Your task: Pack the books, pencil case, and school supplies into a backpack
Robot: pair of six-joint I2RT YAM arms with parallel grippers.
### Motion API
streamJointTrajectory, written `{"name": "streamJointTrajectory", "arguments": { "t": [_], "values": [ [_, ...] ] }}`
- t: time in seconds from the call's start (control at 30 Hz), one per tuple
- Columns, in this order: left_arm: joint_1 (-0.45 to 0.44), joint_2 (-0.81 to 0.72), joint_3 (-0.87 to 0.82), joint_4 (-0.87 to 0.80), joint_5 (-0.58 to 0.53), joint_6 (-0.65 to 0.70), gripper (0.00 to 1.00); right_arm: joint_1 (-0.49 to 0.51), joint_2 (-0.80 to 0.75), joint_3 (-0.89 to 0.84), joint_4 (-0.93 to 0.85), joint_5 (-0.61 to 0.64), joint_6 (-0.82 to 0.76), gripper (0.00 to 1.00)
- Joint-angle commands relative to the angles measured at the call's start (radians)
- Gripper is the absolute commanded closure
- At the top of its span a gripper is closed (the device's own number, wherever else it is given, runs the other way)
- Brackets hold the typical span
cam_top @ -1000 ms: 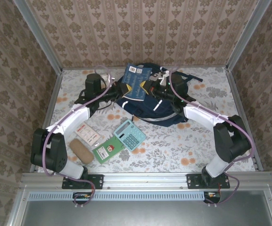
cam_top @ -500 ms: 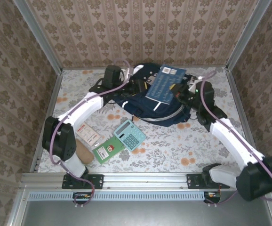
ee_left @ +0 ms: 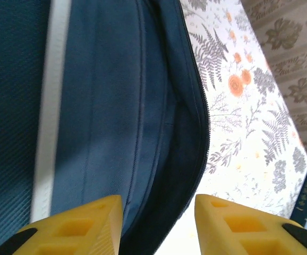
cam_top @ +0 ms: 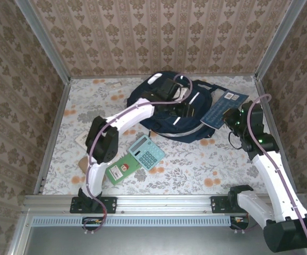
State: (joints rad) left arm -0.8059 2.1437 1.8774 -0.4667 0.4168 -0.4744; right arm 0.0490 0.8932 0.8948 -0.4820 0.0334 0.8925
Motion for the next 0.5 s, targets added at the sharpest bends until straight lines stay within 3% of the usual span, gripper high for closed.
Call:
{"name": "streamJointTrajectory", "arguments": {
  "t": [0.0,0.47],
  "values": [
    [-0.026,0.069,0.099,-0.072,-0.016,0.063,0.59,-0.035,-0.039,0.001,-0.05,0.05,-0.04,1.0],
    [-0.102,0.244,0.308,-0.148,-0.032,0.108,0.56,-0.099,-0.047,0.001,-0.101,0.025,-0.087,1.0]
  ]
}}
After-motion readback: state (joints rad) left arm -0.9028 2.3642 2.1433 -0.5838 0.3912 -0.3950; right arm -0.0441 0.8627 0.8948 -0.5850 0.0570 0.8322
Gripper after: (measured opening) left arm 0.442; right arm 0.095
